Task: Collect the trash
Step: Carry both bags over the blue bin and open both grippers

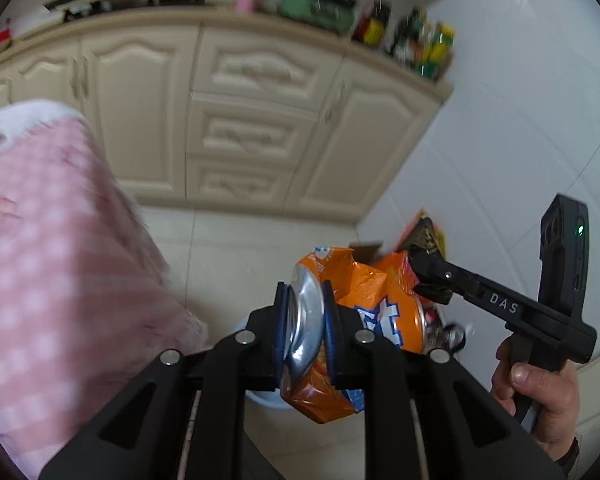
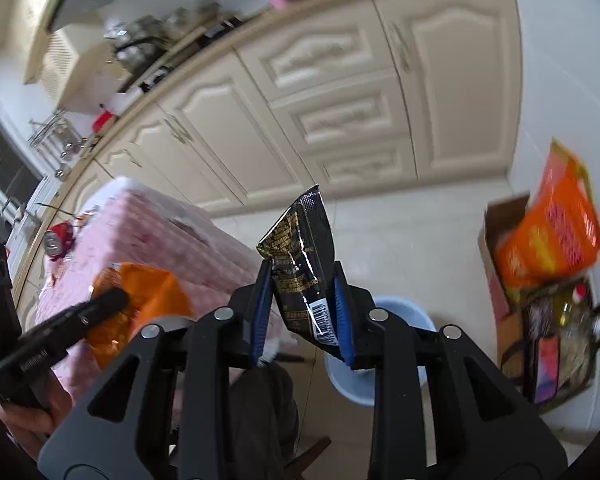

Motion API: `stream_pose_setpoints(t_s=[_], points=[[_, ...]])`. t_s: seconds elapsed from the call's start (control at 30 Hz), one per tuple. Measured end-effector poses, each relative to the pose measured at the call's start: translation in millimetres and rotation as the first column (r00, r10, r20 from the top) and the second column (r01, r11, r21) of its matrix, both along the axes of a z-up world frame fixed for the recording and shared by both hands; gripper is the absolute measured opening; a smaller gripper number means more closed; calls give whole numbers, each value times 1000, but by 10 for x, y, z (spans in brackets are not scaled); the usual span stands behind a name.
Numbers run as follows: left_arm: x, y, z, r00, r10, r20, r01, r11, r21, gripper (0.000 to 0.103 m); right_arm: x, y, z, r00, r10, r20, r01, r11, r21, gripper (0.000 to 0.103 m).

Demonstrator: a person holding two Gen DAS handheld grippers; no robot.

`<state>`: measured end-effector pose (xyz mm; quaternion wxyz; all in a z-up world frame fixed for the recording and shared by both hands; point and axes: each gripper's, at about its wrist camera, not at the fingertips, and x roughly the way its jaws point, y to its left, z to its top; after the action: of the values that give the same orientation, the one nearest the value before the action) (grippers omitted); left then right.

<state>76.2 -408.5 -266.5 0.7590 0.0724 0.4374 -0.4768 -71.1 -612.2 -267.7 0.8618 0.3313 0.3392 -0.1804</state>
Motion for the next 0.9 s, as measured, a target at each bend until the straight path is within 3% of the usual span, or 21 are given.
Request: stream_pose_setpoints(t_s=[0.13,0.23,0.27,0.3,0.33,0.37,0.4,0.6,0.9], points=[[-47,-367,-425,999,-44,-17,46,995,88,15,67,-167,-434,999,-17,-46,21,996,85,29],[-67,-628,-683,997,-80,-3,79,985,154,19,64,-278,-698,996,-37,-84,49,990,135,34],[-63,-690,-760,996,-90,-10,90,981,172,43,45,-325,-785,995,-50,-92,64,985,157,38],[-48,-754,-841,996,-86,-16,87,977,192,60,28,-353,-829,994,-64,-94,79,983,166,47],[-26,-787,-883,997,-71,-11,72,977,201,83,3,-382,-856,992,-80,-96,95,981,169,63],[-13,-805,-906,998,-58,4,56,976,208,86,-23,-400,-871,991,-93,-94,108,979,171,64],[-8,-808,-920,998,-56,15,52,975,214,86,-45,-412,-875,991,-98,-91,113,978,175,65],[69,-690,-874,999,-18,27,12,971,237,90,-107,-457,-818,987,-132,-91,145,977,158,97],[76,-442,-548,997,13,75,-28,979,200,92,-69,-359,-659,986,-139,-95,150,982,112,97]])
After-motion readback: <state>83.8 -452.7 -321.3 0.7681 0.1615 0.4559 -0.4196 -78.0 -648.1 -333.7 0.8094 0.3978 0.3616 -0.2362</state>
